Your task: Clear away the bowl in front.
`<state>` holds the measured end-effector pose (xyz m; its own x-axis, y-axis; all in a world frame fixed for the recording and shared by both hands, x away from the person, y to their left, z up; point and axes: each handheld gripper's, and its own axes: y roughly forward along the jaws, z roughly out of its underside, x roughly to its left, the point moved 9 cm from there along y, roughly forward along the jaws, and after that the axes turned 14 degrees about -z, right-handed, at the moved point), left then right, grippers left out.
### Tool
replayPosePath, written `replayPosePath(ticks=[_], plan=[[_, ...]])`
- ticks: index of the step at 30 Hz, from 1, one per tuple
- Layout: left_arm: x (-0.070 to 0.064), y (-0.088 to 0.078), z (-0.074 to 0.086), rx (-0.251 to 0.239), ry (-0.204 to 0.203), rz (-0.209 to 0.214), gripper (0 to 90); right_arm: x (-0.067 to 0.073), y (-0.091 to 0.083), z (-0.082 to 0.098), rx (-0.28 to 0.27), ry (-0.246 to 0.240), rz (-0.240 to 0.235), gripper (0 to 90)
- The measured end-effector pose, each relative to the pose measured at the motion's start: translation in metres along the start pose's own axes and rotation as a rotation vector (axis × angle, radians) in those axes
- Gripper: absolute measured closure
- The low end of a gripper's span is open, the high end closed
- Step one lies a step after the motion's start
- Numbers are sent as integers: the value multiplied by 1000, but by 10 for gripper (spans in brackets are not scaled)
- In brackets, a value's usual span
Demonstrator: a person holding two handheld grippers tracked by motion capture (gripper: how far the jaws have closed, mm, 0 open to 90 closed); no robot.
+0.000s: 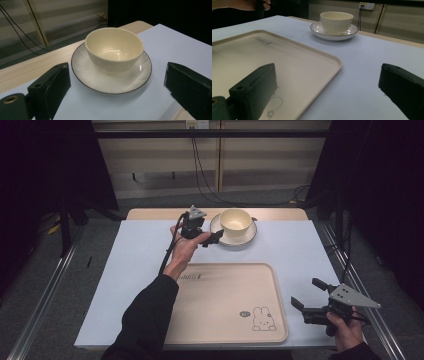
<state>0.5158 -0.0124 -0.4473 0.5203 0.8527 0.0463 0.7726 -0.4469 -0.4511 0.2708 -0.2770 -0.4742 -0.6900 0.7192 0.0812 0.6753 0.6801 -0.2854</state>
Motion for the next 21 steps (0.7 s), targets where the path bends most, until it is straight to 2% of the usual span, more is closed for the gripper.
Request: replayPosePath(ticks=[1, 3, 9, 10, 15, 18, 19, 20, 21], plan=[[0, 6, -2, -5, -4, -9, 95, 0, 0, 0, 1, 1, -3, 13], [0, 13, -3, 2, 19, -15, 96, 0, 0, 1, 7, -3, 0, 14], [0, 35, -4, 40, 14, -45, 109, 1, 0, 1, 8, -2, -3, 14], [0, 38, -4, 51, 20, -41, 111, 1, 0, 1, 8, -5, -5, 14], [-2, 58, -5, 71, 47, -80, 126, 2, 1, 1, 10, -5, -18, 14], [-2, 65, -6, 77, 40, -83, 136, 2, 1, 2, 13, -7, -18, 14], [-3, 70, -8, 85, 26, -89, 139, 2, 1, 1, 4, -6, -14, 14], [-1, 73, -9, 87, 25, -108, 141, 2, 0, 1, 6, -5, -15, 14], [-1, 73, -9, 87, 25, -108, 151, 1, 0, 1, 7, -11, -13, 14]])
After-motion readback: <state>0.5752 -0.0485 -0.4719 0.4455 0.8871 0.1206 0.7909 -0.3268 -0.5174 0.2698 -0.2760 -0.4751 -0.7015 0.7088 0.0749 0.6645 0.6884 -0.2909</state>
